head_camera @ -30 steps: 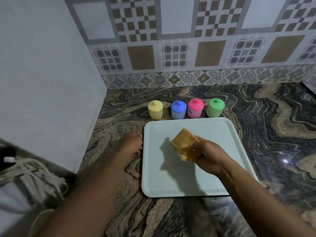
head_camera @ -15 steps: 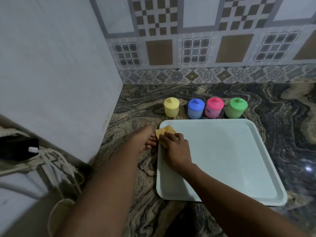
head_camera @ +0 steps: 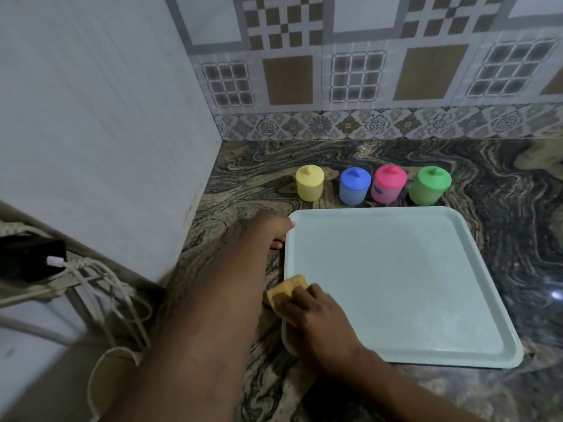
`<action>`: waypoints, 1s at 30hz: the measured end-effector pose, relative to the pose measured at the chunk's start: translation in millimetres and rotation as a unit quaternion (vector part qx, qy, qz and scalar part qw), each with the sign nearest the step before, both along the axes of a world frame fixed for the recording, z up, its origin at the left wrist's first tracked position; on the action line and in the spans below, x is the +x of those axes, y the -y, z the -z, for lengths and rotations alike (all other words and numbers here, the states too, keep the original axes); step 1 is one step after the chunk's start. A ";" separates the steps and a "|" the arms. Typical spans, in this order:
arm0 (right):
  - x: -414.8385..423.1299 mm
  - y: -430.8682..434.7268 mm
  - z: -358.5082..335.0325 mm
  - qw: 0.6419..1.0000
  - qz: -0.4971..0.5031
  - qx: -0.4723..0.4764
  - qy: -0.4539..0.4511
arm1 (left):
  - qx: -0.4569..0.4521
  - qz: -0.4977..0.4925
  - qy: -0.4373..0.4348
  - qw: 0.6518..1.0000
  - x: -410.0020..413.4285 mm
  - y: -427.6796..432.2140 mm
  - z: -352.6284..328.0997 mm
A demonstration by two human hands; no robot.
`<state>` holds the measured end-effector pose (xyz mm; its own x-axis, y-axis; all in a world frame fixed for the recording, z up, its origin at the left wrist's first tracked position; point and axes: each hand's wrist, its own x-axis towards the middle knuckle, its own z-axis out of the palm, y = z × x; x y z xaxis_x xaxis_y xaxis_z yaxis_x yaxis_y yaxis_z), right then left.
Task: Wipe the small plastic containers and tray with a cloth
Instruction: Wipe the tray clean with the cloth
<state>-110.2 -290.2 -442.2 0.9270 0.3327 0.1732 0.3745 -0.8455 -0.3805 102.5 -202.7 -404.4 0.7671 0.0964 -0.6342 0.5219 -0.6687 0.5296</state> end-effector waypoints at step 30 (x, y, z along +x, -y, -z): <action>65.7 194.9 0.9 0.974 0.222 -0.029 -0.039 | 0.198 0.187 0.088 0.958 -15.7 -1.4 13.1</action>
